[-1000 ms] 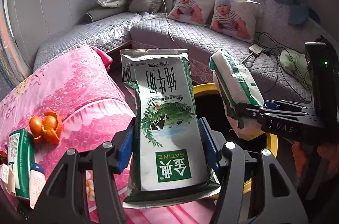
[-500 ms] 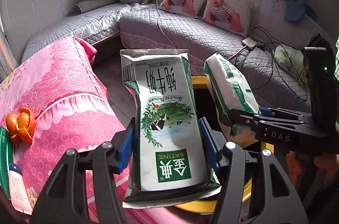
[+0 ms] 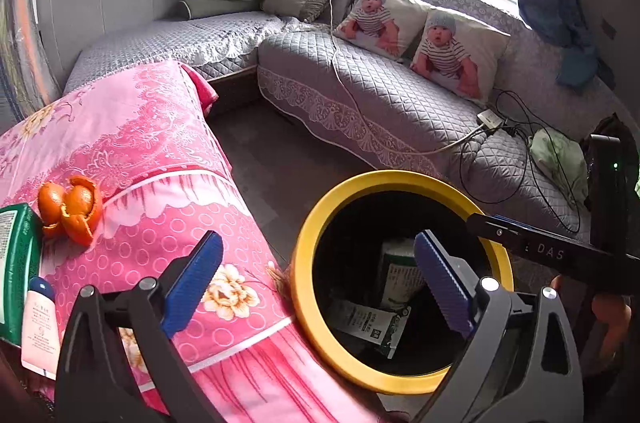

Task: Collect trash
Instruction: 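Carry both items over the yellow bin and open both grippers to drop them, then grasp the black plastic bag with the right gripper, then grasp the orange peel with the left gripper while the right gripper holds the black bag, then carry both items over the yellow bin and open both grippers to drop them, then return to the bed and grasp the pink paper box with the right gripper, then grasp the pink lotion tube with the left gripper while the right gripper holds the box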

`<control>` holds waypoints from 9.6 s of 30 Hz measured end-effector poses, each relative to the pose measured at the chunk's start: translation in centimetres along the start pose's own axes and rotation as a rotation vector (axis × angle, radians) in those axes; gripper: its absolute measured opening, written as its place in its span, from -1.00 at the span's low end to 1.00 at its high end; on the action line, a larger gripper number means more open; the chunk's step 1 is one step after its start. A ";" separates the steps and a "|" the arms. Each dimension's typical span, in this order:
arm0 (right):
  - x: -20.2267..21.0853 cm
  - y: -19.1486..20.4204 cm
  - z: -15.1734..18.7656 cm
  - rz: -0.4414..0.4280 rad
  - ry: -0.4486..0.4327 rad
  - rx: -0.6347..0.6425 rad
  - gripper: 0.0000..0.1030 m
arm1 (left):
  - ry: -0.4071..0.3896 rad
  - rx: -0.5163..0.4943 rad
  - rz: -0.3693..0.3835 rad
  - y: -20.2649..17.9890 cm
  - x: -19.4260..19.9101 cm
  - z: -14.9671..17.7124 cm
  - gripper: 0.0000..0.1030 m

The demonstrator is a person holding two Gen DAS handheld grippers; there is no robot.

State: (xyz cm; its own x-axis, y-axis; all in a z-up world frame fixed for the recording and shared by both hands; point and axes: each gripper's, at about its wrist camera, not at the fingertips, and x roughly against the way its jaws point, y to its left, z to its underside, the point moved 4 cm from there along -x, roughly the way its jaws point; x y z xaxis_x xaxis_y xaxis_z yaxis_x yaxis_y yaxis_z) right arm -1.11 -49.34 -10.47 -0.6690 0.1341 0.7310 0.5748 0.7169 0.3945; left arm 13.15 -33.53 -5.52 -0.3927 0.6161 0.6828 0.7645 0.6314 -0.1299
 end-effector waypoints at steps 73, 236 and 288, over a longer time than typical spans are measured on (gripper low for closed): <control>2.7 19.2 4.4 -0.546 0.064 0.488 -0.51 | 0.010 -0.007 -0.352 17.8 5.8 0.1 0.84; -4.8 51.6 16.7 -0.429 0.321 1.692 0.46 | -0.250 0.611 -0.661 32.6 26.2 20.5 0.84; 0.4 36.5 2.0 -0.819 0.267 0.843 -0.01 | 0.057 0.494 -0.267 21.5 8.3 13.2 0.60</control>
State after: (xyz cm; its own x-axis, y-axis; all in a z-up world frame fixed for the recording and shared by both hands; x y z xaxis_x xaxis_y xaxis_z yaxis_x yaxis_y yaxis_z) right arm 18.63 -21.76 3.10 -0.5157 -0.6438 0.5653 -0.5295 0.7582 0.3804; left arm 19.58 -8.66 -12.10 -0.5012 0.3874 0.7738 0.3074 0.9156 -0.2593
